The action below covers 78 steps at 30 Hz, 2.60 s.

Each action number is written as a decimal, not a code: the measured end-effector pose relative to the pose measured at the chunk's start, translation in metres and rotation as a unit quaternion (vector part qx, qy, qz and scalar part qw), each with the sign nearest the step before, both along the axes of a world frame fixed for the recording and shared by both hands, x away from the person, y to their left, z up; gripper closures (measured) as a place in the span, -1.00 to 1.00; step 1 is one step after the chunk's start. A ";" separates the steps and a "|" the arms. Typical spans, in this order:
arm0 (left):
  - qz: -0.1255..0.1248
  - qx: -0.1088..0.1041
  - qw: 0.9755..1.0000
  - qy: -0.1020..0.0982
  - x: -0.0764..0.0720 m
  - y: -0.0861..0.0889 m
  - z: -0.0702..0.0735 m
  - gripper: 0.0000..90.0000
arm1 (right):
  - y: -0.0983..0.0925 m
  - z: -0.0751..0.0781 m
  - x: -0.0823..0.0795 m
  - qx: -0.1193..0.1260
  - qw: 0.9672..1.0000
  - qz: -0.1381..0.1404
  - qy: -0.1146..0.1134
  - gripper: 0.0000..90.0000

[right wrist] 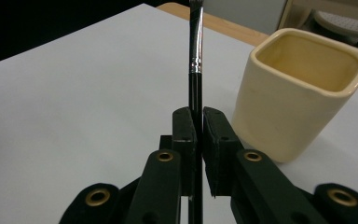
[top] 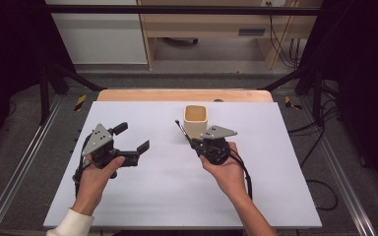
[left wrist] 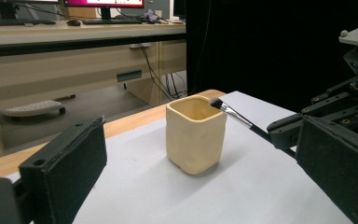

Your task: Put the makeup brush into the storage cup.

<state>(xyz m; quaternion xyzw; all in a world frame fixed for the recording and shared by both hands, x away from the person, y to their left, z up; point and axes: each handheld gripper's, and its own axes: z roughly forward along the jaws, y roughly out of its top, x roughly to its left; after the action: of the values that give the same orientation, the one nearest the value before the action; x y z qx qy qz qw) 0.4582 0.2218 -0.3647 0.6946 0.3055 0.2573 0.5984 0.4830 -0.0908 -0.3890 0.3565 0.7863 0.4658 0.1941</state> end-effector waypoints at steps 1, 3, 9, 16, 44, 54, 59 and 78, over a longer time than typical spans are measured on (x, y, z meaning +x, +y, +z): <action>-0.002 -0.004 1.000 0.003 0.001 -0.001 0.000 -0.96 | 0.000 0.000 -0.001 0.001 1.000 0.000 -0.006 0.86; -0.005 -0.008 1.000 0.008 0.002 -0.003 0.001 -0.96 | 0.000 0.001 -0.001 0.002 1.000 0.000 -0.011 0.86; -0.012 -0.016 1.000 0.012 0.004 -0.011 0.001 -0.96 | 0.005 -0.002 -0.004 0.014 0.999 -0.005 -0.042 0.86; -0.017 -0.019 1.000 0.013 0.006 -0.018 -0.001 -0.92 | 0.010 -0.005 -0.009 0.045 0.996 -0.003 -0.075 0.86; -0.021 -0.014 1.000 0.018 0.005 -0.036 -0.005 -0.90 | 0.026 -0.024 -0.029 0.093 0.987 -0.017 -0.132 0.86; -0.030 -0.035 0.998 0.041 0.006 -0.038 -0.007 -0.66 | 0.034 -0.025 -0.036 0.097 0.984 -0.010 -0.149 0.86; -0.039 -0.045 0.996 0.060 0.008 -0.040 -0.009 -0.46 | 0.040 -0.026 -0.038 0.097 0.984 -0.003 -0.152 0.86; -0.053 -0.072 0.991 0.103 0.017 -0.033 -0.015 0.36 | 0.060 -0.029 -0.046 0.096 0.984 0.022 -0.151 0.86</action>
<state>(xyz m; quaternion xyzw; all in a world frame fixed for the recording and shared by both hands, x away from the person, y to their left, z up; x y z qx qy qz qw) 0.4752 0.1893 -0.3800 0.6878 0.3458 0.1292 0.6250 0.4366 -0.0312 -0.4182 0.2812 0.7072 0.5919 0.2654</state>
